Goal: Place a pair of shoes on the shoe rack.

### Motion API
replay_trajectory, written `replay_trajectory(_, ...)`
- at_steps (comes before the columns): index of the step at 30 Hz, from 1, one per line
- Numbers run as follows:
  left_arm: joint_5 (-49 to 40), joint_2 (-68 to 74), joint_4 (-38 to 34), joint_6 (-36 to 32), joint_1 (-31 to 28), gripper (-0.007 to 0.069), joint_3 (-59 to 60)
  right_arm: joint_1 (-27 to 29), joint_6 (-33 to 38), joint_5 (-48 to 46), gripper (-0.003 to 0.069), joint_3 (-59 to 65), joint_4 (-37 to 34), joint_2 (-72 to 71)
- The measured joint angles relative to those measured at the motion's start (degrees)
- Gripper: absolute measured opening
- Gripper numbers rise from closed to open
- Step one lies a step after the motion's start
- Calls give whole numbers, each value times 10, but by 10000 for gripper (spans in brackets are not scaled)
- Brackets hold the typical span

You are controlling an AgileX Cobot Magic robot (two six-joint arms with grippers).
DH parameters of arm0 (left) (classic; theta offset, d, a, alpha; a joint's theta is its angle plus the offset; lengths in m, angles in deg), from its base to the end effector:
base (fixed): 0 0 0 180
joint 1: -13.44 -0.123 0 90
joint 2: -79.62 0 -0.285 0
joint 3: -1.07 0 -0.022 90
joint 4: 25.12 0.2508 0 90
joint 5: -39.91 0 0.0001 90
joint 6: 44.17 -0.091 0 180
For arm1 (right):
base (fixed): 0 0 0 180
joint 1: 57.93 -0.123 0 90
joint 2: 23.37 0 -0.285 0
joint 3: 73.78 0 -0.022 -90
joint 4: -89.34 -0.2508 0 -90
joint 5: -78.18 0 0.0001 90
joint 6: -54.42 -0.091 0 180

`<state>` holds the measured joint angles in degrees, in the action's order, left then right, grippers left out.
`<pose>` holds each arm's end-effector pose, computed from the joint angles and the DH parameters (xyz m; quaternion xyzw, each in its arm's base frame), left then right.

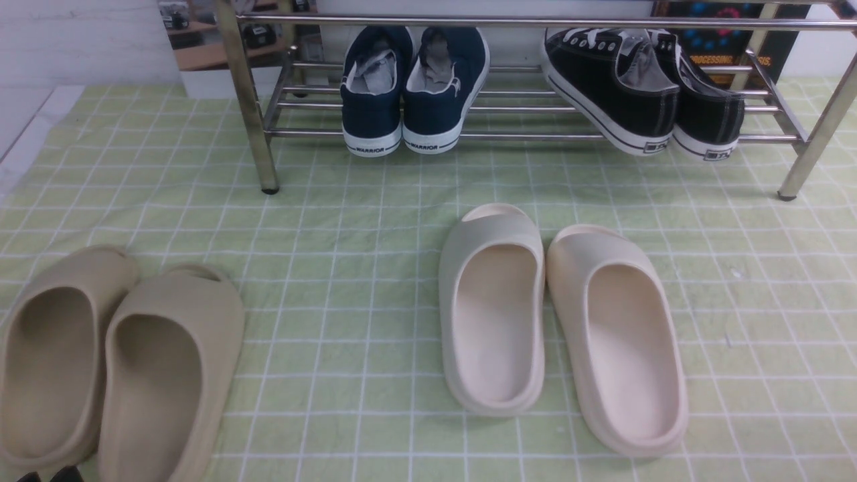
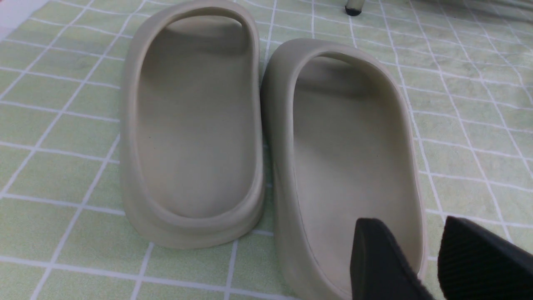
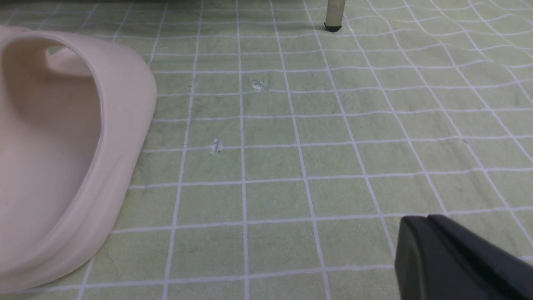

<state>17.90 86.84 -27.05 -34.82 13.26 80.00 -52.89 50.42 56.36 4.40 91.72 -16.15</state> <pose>0.0525 -0.0010 0.1692 -0.0762 0.8062 -0.0611 0.5836 0.0521 -0.0060 0.1739 0.0525 0.8032 -0.0230 0.5930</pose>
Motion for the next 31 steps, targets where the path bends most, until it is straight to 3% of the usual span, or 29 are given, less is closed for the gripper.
replay_trajectory(31,0,0,0,0,0,239,0,0,0,0,31,0,0,0)
